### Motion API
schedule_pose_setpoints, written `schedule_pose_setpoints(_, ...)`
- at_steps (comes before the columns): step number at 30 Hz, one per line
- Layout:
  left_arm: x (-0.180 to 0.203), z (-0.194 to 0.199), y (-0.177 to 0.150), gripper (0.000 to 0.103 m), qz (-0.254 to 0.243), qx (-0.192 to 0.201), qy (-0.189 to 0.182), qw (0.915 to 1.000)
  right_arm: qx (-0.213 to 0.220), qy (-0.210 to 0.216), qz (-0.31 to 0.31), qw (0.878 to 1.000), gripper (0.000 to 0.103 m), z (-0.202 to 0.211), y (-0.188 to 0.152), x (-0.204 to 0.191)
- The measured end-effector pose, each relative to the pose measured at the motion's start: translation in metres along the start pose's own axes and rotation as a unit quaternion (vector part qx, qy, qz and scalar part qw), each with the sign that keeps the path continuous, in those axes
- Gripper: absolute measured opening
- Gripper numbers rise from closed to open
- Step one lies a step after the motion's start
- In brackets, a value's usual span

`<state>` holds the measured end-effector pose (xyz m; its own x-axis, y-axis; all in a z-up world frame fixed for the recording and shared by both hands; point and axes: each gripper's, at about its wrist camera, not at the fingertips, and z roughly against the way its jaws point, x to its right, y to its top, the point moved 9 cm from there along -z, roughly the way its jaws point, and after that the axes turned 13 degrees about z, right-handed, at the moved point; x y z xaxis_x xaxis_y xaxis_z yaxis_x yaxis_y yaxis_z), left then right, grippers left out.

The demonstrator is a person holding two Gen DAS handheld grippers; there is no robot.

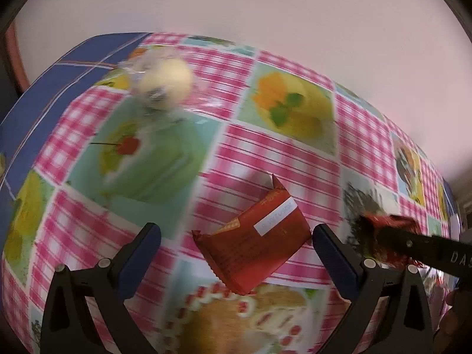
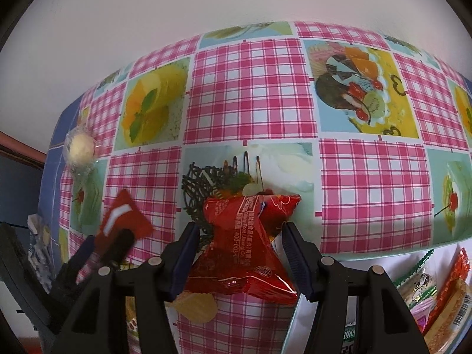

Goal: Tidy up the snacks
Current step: 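Grasp the red candy bag with the right gripper while the left grasps the red box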

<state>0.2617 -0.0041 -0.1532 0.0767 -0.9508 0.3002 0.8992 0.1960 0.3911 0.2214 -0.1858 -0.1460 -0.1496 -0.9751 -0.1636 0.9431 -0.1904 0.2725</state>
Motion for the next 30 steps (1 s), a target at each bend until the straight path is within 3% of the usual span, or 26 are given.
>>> schedule_pose_setpoints(5,-0.014,0.001,0.009,0.102,0.021,0.004,-0.013,0.9997,-0.005,-0.003,0.009,1.000,0.062,-0.006,0.001,-0.006)
schedule_pose_setpoints(10,-0.011,0.003,0.007,0.102,0.007,0.006,-0.019,0.9998,-0.011,-0.003,0.017,1.000,0.061,-0.014,0.000,-0.015)
schedule_pose_setpoints(14,0.001,0.003,0.005,0.092,-0.008,0.004,-0.038,0.9992,-0.012,-0.006,0.021,1.000,0.061,-0.016,0.002,-0.017)
schedule_pose_setpoints(19,0.005,0.002,0.002,0.084,-0.023,0.007,-0.017,0.9996,-0.010,-0.012,0.026,1.000,0.061,-0.016,0.002,-0.018)
schedule_pose_setpoints(21,0.002,0.003,0.003,0.076,-0.021,0.012,-0.006,0.9997,-0.009,-0.016,0.029,0.999,0.061,-0.016,0.001,-0.019)
schedule_pose_setpoints(30,-0.005,0.005,0.006,0.071,0.004,0.013,-0.015,0.9998,0.000,-0.040,0.047,0.998,0.058,-0.019,-0.003,-0.030)
